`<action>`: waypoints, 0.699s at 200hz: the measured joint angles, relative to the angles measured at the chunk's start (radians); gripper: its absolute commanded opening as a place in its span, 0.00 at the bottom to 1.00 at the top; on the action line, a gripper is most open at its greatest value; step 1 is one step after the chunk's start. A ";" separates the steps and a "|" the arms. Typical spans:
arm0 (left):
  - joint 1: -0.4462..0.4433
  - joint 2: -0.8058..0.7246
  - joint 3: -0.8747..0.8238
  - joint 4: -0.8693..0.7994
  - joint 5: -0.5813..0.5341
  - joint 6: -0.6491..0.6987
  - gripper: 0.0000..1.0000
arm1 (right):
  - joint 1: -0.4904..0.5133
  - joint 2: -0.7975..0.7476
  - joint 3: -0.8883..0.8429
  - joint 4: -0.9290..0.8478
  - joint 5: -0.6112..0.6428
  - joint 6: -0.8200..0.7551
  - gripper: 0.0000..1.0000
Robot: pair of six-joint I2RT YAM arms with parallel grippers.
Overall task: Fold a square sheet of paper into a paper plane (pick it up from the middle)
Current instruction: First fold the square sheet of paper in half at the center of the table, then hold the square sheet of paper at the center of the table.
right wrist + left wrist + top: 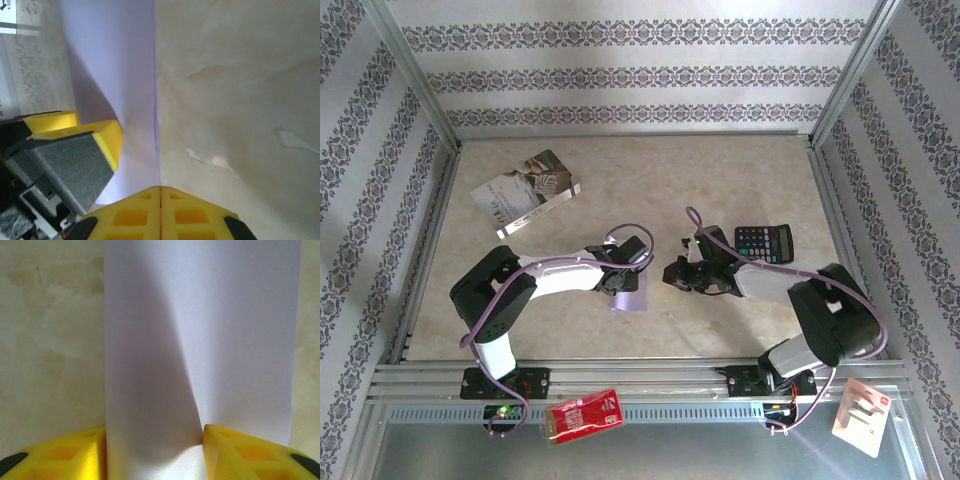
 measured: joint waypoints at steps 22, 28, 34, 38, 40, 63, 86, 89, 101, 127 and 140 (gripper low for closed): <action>0.000 0.000 0.000 0.000 0.000 0.000 0.50 | 0.025 0.074 0.019 0.080 -0.014 0.057 0.05; 0.000 0.000 0.000 0.000 0.000 0.000 0.50 | 0.029 0.090 0.022 0.100 -0.019 0.070 0.05; 0.000 0.000 0.000 0.000 0.000 0.000 0.50 | 0.031 0.101 0.024 0.115 -0.021 0.083 0.05; 0.000 0.000 0.000 0.000 0.000 0.000 0.50 | 0.032 0.109 0.027 0.125 -0.023 0.089 0.05; 0.000 0.000 0.000 0.000 0.000 0.000 0.50 | 0.032 0.111 0.027 0.129 -0.024 0.092 0.05; 0.000 0.000 -0.001 0.000 0.000 0.000 0.50 | 0.031 0.132 0.033 0.169 -0.024 0.121 0.04; -0.001 0.000 -0.001 0.000 0.000 0.000 0.50 | 0.032 0.139 0.038 0.188 -0.024 0.137 0.05; -0.001 0.000 -0.001 0.000 0.000 0.000 0.50 | 0.032 0.140 0.039 0.192 -0.024 0.140 0.04; -0.001 0.000 -0.001 0.000 0.000 0.000 0.50 | 0.032 0.148 0.043 0.201 -0.024 0.145 0.05; -0.001 0.000 -0.001 0.001 0.000 0.000 0.50 | 0.039 0.166 0.050 0.218 -0.024 0.156 0.04; -0.001 0.000 -0.001 0.001 0.000 0.000 0.50 | 0.045 0.178 0.055 0.222 -0.024 0.164 0.04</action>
